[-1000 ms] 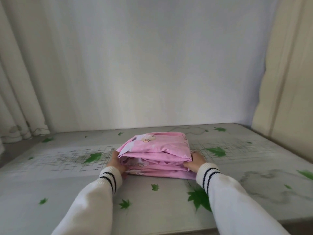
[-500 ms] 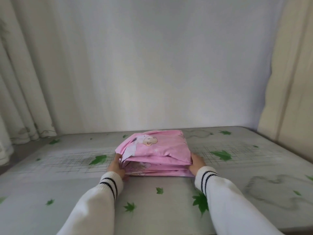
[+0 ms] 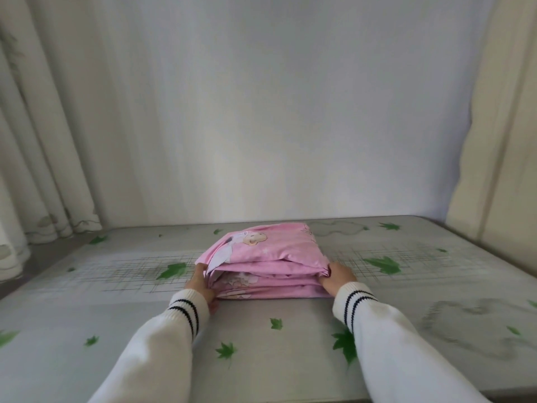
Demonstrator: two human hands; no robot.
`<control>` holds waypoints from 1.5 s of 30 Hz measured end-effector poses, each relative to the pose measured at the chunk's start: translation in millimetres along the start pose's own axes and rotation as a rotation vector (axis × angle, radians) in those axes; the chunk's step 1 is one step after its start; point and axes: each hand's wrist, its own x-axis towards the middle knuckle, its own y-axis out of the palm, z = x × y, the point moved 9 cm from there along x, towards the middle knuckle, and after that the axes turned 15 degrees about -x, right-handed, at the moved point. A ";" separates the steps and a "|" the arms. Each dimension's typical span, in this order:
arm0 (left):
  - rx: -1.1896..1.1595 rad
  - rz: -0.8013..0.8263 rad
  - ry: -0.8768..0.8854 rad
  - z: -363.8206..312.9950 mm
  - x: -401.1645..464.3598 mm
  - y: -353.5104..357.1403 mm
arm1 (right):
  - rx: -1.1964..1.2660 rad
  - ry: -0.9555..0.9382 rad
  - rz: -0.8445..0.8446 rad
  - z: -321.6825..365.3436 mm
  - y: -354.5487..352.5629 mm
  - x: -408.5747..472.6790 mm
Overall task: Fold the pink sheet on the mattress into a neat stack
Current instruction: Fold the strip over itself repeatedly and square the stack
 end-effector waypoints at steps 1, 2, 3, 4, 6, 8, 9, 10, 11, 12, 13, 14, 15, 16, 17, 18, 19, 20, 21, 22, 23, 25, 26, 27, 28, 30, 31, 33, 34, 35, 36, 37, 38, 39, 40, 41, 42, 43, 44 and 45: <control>-0.004 0.007 0.008 -1.8 -4.7 0.5 | -0.004 -0.002 0.004 -0.5 -0.4 -0.8; -0.014 0.004 0.013 -3.3 -6.1 0.1 | -0.001 -0.009 0.015 -0.1 -0.3 -1.4; -0.025 0.003 0.020 -4.1 -5.7 0.3 | 0.007 -0.020 0.022 0.1 -0.4 -2.0; -0.031 0.007 0.028 -4.6 -5.5 0.8 | 0.014 -0.036 0.040 0.3 0.1 -2.2; -0.037 0.000 0.021 -2.4 -0.3 -1.5 | 0.067 -0.071 0.120 -1.6 3.6 -1.4; -0.074 -0.019 -0.003 0.2 7.1 -5.5 | 0.201 -0.082 0.211 -5.8 6.2 -1.7; -0.099 -0.038 -0.007 1.8 13.8 -8.8 | 0.306 -0.067 0.254 -9.0 7.3 -1.3; -0.124 -0.072 0.000 2.8 20.6 -13.7 | 0.412 -0.044 0.283 -11.4 8.1 0.1; -0.134 -0.101 0.020 7.0 34.1 -18.6 | 0.479 -0.009 0.281 -14.9 7.3 0.7; -0.148 -0.119 0.035 12.2 47.1 -22.8 | 0.505 0.025 0.257 -18.2 6.3 4.0; -0.171 -0.129 0.033 10.7 46.3 -24.8 | 0.523 0.058 0.209 -21.6 3.9 7.4; -0.244 -0.138 0.020 8.0 41.4 -25.0 | 0.521 0.083 0.146 -24.8 1.4 12.9; -0.370 -0.131 -0.017 6.2 35.2 -21.8 | 0.516 0.109 0.071 -28.7 -2.3 17.7; -0.502 -0.115 -0.072 6.1 29.1 -18.1 | 0.518 0.129 0.006 -31.1 -4.8 22.7; -0.585 -0.100 -0.104 5.6 25.6 -13.6 | 0.533 0.148 -0.036 -33.4 -6.7 25.9; -0.592 -0.075 -0.102 2.9 24.0 -9.6 | 0.562 0.164 -0.051 -34.7 -6.8 28.6; -0.537 -0.061 -0.080 1.3 26.2 -7.4 | 0.578 0.177 -0.061 -35.9 -6.7 31.3; -0.452 -0.065 -0.059 -1.6 25.6 -7.0 | 0.579 0.185 -0.066 -36.6 -6.8 32.4; -0.358 -0.085 -0.036 -4.4 26.7 -8.0 | 0.573 0.191 -0.063 -37.2 -6.5 34.5; -0.294 -0.113 -0.035 -7.1 24.0 -7.7 | 0.563 0.196 -0.056 -37.9 -6.2 36.0; -0.243 -0.151 -0.028 -9.5 23.2 -7.8 | 0.549 0.197 -0.049 -39.3 -5.8 38.0; -0.160 -0.221 -0.035 -15.3 20.4 -4.8 | 0.537 0.188 -0.017 -38.6 -6.0 42.1; -0.156 -0.221 -0.058 -13.9 22.7 -1.0 | 0.537 0.173 0.004 -35.7 -5.9 45.6; -0.202 -0.174 -0.100 -12.6 22.8 7.5 | 0.539 0.158 0.013 -33.4 -6.7 49.3; -0.267 -0.091 -0.164 -10.0 21.6 20.2 | 0.549 0.150 0.021 -30.2 -7.9 52.7; -0.336 0.047 -0.246 -9.5 14.7 43.6 | 0.597 0.137 0.017 -22.4 -9.4 59.4; -0.363 0.085 -0.259 -11.2 12.3 51.6 | 0.632 0.128 0.016 -17.4 -9.6 63.7; -0.455 0.131 -0.269 -15.0 9.8 62.4 | 0.669 0.107 0.027 -9.5 -7.7 68.0; -0.512 0.140 -0.279 -16.9 10.2 65.2 | 0.676 0.090 0.046 -4.6 -6.0 69.4; -0.553 0.151 -0.288 -17.6 12.0 66.0 | 0.683 0.070 0.051 -1.2 -5.0 70.5; -0.580 0.163 -0.295 -18.3 12.3 66.9 | 0.691 0.068 0.057 0.0 -3.4 70.5; -0.587 0.178 -0.294 -19.7 13.0 67.2 | 0.692 0.063 0.050 0.2 -2.9 72.2; -0.570 0.187 -0.279 -20.8 14.7 66.6 | 0.695 0.069 0.043 -0.7 -1.8 73.4; -0.544 0.190 -0.260 -22.3 16.5 65.7 | 0.691 0.075 0.033 -2.7 -0.4 75.2; -0.524 0.184 -0.240 -23.6 18.8 64.7 | 0.690 0.092 0.024 -5.4 0.2 76.1; -0.511 0.176 -0.219 -25.3 21.7 64.3 | 0.694 0.102 0.011 -8.7 0.2 78.6; -0.508 0.169 -0.200 -27.2 23.8 64.2 | 0.711 0.112 0.001 -11.9 0.5 80.6; -0.508 0.164 -0.187 -28.5 25.5 64.5 | 0.725 0.118 -0.019 -15.1 -1.1 82.9; -0.514 0.157 -0.174 -30.1 27.3 64.8 | 0.737 0.133 -0.041 -18.6 -4.5 84.9; -0.516 0.154 -0.161 -31.4 28.2 64.6 | 0.753 0.145 -0.061 -21.7 -6.8 88.1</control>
